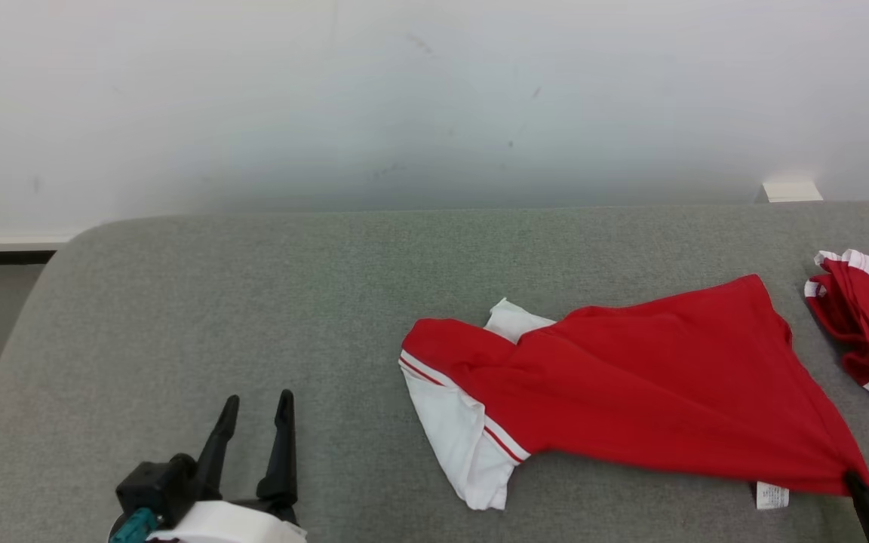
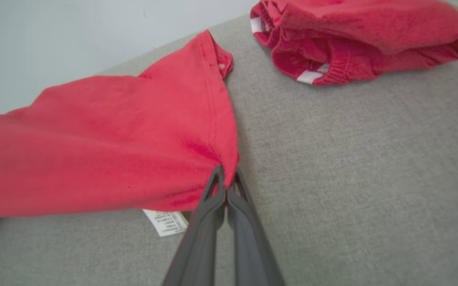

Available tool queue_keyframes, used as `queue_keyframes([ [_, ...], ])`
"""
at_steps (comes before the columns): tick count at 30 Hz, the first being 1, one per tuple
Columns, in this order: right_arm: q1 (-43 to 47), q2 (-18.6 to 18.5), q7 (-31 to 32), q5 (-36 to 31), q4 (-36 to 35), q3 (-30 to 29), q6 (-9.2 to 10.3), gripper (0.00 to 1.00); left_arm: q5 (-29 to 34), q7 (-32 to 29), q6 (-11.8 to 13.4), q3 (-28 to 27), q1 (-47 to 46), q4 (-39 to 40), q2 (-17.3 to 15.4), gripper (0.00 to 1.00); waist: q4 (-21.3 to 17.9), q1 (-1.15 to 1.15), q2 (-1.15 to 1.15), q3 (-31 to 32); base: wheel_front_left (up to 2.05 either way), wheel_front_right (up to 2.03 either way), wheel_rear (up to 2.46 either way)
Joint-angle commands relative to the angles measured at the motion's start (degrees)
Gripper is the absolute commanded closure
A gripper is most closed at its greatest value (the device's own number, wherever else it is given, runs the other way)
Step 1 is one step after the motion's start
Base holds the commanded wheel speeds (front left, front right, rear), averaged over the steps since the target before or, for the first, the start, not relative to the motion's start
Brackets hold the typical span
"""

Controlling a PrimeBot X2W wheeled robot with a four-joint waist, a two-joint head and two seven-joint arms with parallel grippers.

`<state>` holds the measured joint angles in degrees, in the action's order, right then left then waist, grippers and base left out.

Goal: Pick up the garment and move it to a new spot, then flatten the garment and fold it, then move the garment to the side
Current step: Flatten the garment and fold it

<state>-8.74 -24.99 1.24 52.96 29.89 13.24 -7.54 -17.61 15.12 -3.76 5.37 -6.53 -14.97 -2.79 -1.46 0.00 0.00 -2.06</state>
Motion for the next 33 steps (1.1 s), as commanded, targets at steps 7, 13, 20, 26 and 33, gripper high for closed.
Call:
queue_keyframes([
  [7, 6.23, 3.40, 1.78, -4.37, -0.81, -5.49, 0.12, 0.52, 1.50, 0.02, -0.61, -0.25, 0.84, -0.53, -0.22, 0.00, -1.92, 0.00, 0.00, 0.42, 0.00, 0.00, 0.00],
  [13, 5.46, 6.25, 0.09, -10.01, -1.21, -9.70, 0.12, 0.00, 1.45, 0.01, -0.78, -0.15, 1.00, -1.05, -0.22, 0.00, -2.61, 0.00, 0.00, 1.04, 0.00, 0.00, 0.00],
  [20, 4.27, 9.66, -6.14, -17.58, -6.26, -14.97, 0.12, 0.00, 0.91, 0.01, -0.76, 0.34, 1.05, -1.45, -0.22, 0.00, -2.74, 0.00, 0.00, 1.78, 0.00, 0.00, 0.00],
  [26, 5.24, 13.46, -8.41, -21.90, -10.89, -16.40, 0.12, 0.00, 1.08, 0.02, -0.97, 1.40, 0.63, -1.54, -0.21, 0.00, -2.87, 0.00, 0.00, 1.96, 0.00, 0.00, 0.00],
  [33, 5.55, 15.10, -7.64, -23.69, -12.92, -16.61, 0.12, 0.00, 0.16, 0.02, -1.73, 5.75, -1.25, -2.31, -0.21, 0.00, -3.73, 0.00, 0.00, 1.75, 0.00, 0.00, 0.00],
])
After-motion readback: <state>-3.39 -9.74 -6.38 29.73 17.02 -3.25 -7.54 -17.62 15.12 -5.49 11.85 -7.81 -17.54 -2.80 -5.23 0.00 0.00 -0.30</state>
